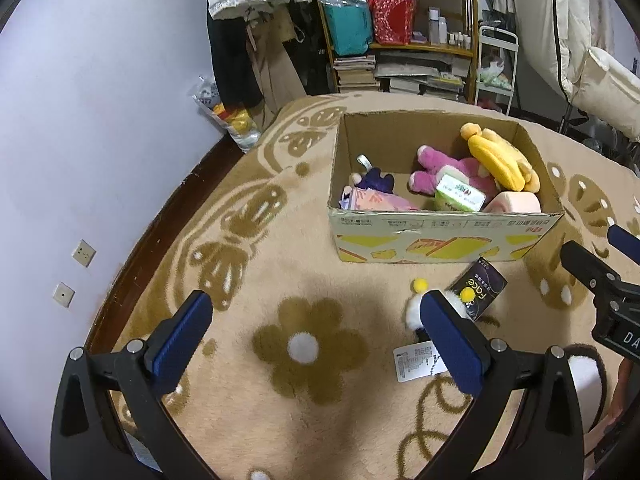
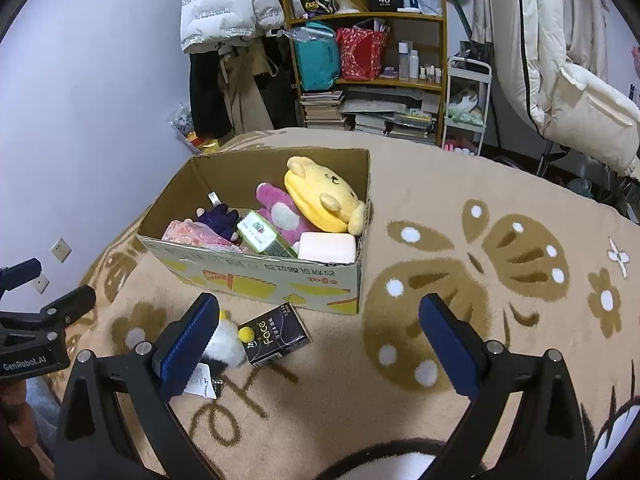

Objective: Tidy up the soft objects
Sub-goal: 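Move both tools toward the white pom-pom toy and black Face tissue box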

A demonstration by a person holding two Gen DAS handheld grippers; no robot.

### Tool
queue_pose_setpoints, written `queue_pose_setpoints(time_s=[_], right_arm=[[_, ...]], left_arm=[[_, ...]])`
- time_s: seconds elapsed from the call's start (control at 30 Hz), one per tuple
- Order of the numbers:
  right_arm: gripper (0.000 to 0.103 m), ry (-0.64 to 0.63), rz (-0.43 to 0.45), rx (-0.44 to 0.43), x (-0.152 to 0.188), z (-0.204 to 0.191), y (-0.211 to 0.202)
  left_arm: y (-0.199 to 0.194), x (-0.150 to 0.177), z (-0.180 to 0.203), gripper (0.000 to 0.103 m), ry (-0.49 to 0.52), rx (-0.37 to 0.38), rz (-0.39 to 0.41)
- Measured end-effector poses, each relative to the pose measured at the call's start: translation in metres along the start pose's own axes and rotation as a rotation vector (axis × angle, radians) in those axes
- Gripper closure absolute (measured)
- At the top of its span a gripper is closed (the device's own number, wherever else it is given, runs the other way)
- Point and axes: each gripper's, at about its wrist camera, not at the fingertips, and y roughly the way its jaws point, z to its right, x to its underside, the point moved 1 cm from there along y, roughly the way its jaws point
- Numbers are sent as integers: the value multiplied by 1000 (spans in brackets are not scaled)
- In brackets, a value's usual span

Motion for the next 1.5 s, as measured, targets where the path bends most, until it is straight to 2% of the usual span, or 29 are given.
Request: queue_pose_setpoints(time_s=[0.43, 0.83, 1.23, 1.5], right_arm=[[0, 15, -69, 0, -1, 1, 37], [0, 62, -160, -60, 0, 5, 73], [0, 87, -259, -112, 8, 1, 101], [0, 78, -323, -126, 16, -5, 118]], left_arm=[[36, 0, 17, 0, 18, 33, -76], [76, 2, 36, 0, 44, 101, -166], [104, 7, 46, 0, 25, 181, -263], [114, 14, 60, 0, 60, 181, -291]])
